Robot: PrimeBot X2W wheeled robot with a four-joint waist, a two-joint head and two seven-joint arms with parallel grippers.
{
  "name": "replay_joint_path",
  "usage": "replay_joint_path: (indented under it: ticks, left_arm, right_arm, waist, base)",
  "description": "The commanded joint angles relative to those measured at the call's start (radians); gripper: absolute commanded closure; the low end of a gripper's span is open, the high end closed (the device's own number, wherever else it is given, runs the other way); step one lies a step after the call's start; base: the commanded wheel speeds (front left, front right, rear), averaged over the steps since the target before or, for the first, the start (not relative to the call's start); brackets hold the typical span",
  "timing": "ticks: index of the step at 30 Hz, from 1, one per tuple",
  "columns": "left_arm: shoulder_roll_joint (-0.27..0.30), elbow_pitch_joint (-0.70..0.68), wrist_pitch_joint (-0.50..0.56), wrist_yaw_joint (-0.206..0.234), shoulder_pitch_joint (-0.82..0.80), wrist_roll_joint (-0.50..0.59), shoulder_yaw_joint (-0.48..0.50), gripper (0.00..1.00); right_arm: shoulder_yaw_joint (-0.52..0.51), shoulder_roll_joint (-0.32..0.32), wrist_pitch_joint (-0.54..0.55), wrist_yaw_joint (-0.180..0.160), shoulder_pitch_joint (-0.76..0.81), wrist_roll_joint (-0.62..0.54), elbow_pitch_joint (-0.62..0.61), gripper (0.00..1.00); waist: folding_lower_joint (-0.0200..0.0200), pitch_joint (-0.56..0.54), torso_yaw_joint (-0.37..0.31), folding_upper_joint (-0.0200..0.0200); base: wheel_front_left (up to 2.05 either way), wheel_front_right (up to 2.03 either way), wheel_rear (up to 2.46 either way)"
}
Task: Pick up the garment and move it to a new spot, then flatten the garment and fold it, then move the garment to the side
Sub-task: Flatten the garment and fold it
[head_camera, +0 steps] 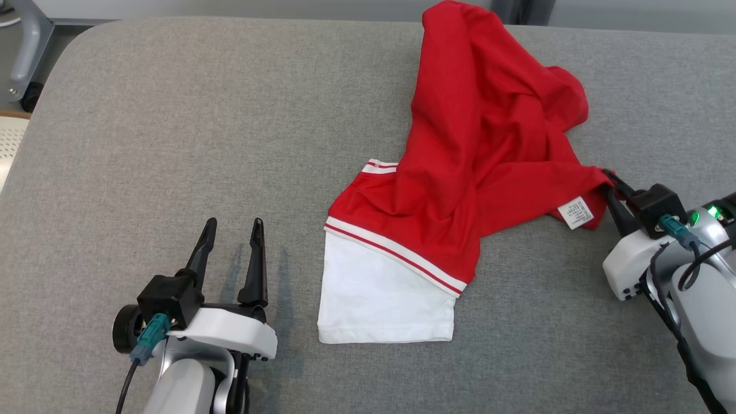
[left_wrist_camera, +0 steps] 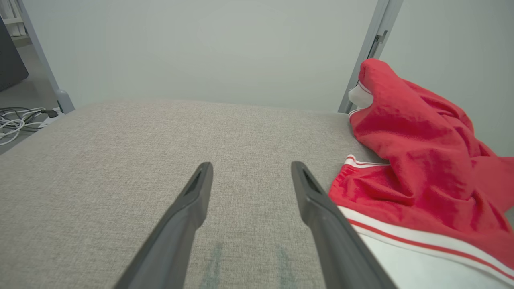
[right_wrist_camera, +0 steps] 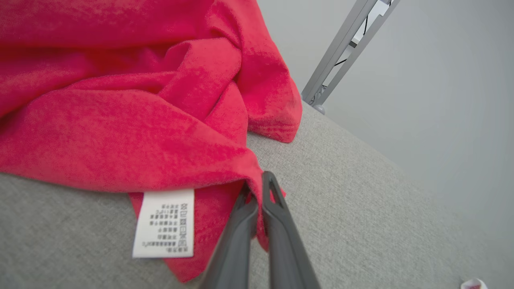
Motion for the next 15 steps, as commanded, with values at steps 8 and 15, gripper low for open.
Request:
replay_joint_path:
  ticks: [8,15]
  left_arm:
    - [0.004,-0.002,-0.004,0.008,0.012,-0.003,0.012,0.0]
    - [0.004,-0.002,-0.004,0.0,0.022,0.013,0.034,0.0]
  right_arm:
    - [0.037,-0.028,-0.005,0.0,0.086,-0.023,-0.164,1.0]
    - [0.107,-0.04,0.027,0.0,0.241,-0.022,-0.323,1.0]
  waist:
    - [0.0,-0.028,-0.033,0.0]
    - [0.0,-0.048,-0.086,0.0]
  base:
    - [0.0,0.0,0.0]
    - [0.0,0.0,0.0]
